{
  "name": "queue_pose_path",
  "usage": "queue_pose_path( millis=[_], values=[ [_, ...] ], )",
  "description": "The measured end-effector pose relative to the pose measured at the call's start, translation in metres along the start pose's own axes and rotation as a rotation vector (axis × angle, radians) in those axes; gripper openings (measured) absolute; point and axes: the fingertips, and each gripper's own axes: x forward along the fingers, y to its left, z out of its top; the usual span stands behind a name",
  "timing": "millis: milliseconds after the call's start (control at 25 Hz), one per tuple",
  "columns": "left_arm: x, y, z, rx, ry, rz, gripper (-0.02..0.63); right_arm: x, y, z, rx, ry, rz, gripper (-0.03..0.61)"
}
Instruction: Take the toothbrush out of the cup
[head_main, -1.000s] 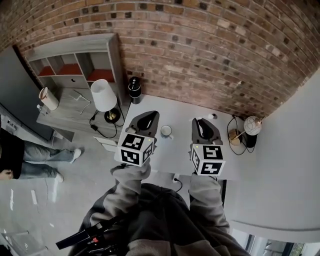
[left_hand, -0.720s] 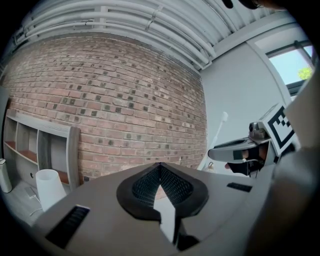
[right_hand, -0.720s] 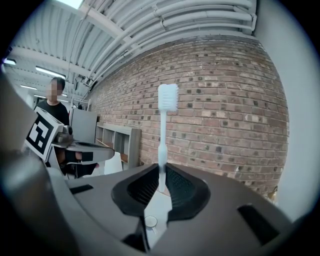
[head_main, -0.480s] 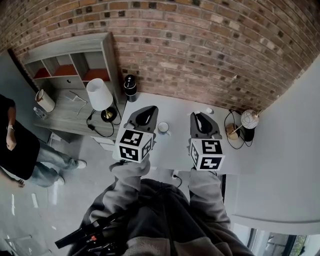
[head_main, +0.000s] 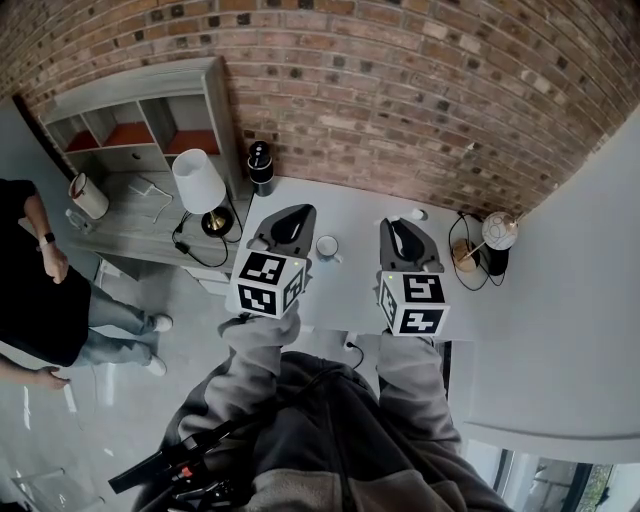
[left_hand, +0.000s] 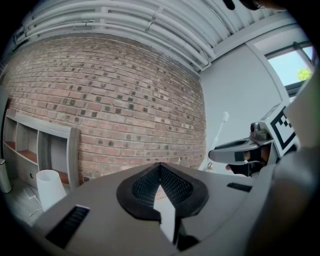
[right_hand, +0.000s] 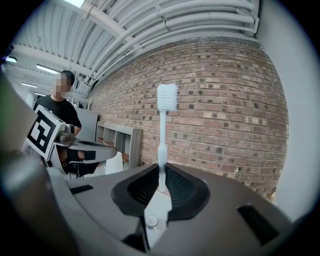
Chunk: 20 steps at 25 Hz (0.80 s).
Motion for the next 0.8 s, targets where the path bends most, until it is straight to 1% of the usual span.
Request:
queue_pose_path(
  millis=[800],
  values=[
    [-0.012,0.004,-0.002,-0.006,0.012,-0.016,0.005,-0.008,0.014,0.003,-0.012,0.003,-0.011,0.046]
  ],
)
